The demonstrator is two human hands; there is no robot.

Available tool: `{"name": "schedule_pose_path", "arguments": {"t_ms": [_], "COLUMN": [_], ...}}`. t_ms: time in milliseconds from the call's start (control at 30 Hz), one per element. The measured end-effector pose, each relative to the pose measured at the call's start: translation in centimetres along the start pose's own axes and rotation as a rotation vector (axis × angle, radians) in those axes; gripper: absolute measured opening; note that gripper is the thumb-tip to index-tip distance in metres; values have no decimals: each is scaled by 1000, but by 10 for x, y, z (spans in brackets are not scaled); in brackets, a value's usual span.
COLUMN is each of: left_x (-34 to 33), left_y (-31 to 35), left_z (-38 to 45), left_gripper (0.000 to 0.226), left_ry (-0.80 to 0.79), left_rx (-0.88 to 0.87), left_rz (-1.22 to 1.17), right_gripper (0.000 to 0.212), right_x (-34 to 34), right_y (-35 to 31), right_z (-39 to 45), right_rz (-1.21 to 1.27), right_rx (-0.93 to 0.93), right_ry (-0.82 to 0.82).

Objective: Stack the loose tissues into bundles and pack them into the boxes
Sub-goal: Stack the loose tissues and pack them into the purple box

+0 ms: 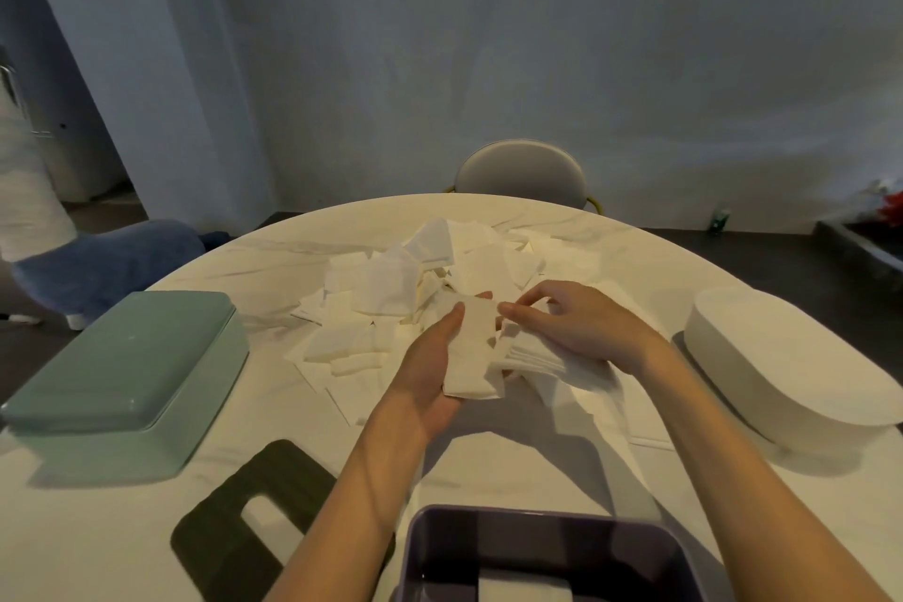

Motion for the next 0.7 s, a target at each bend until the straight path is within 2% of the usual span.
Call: {"name": "schedule_pose_path", "arguments": {"t_ms": [133,233,333,400,467,533,633,700], "left_x": [-2,1,1,-5,-12,-18,-21,-17], "left_y": [5,7,4,-6,-16,-24,-29,-24], "left_z": [-4,-1,3,1,-1,-2,-4,-3], "left_gripper": [40,37,28,34,39,38,48,50], "left_ry": [-42,-54,-20,-5,-2,-2,1,11], "left_rx": [-7,-31,-53,-5,-10,-7,24,-20], "left_rz": [8,-19,-33,-31,-71,-141,-182,-122], "right_gripper": [48,47,41,41,40,36,31,36], "right_x": [2,10,18,15,3,-10,-19,-18], "right_y": [2,0,-4,-13,-23,-27,-21,-17], "right_z": [-3,-6,-11,-15,-14,-11,-5,-2], "right_rz": [-39,46,345,599,721,663,336,295], "right_rx": [53,32,3,7,-15,-70,-53,-32], "right_ry": [-92,-72,32,62,85,174,389,340]}}
Point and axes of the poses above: each hand's wrist, its own z-axis towards the middle knuckle, its own x-axis out of the back of the hand, y = z × x, the point moved 3 cm from there along z, towards the middle knuckle, and after that the axes turned 15 degrees about -z, right-handed, at the moved point
